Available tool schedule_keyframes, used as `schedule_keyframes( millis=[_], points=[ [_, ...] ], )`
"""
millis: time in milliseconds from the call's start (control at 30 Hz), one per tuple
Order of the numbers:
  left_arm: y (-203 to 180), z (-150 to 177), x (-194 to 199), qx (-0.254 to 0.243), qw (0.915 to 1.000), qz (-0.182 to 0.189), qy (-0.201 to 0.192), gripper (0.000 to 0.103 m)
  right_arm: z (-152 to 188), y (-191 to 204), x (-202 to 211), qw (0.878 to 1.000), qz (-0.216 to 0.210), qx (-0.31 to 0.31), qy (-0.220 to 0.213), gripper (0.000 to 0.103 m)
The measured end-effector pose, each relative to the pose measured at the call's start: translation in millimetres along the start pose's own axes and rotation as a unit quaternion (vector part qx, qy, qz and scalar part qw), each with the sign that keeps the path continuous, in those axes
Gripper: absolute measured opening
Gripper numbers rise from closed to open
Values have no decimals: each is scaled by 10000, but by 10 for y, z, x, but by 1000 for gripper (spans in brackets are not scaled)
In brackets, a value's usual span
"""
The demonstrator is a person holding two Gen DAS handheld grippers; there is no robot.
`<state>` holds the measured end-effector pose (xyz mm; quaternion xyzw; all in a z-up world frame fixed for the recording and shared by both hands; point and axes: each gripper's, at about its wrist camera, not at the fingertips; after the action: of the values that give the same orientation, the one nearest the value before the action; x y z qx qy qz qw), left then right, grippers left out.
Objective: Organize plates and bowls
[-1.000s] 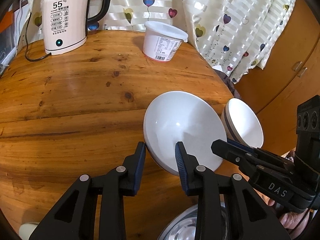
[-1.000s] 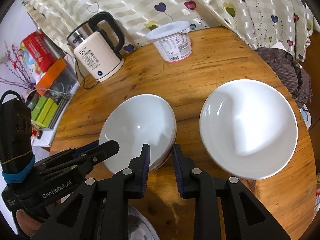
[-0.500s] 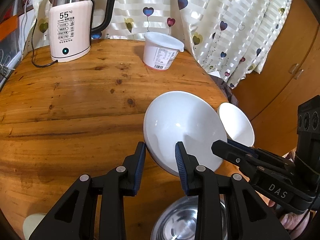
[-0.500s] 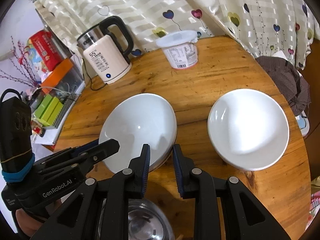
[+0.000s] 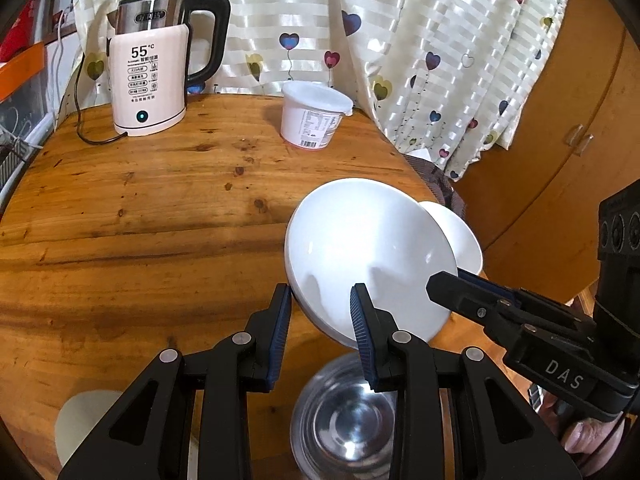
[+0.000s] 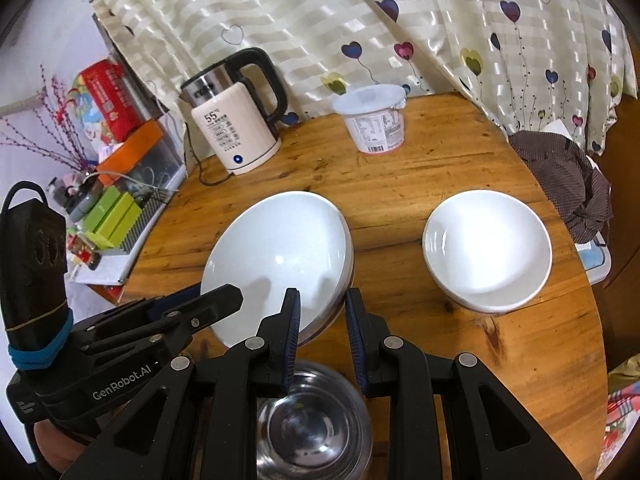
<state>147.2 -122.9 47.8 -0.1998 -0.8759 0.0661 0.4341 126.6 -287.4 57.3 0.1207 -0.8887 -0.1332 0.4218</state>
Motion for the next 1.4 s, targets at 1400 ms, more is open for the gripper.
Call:
schedule_keyframes(
  millis=[1400],
  points=[
    [-124,790,245,-78,9991,-18,422,32,789,120,310,9990,44,-128,427,22]
  ],
)
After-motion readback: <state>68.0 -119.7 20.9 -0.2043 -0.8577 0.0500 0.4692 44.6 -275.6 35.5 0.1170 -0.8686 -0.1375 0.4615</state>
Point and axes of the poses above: each gripper's, at about its wrist camera, not at the fingertips, and x roughly against the way its jaws point, y to its left, z to its underside
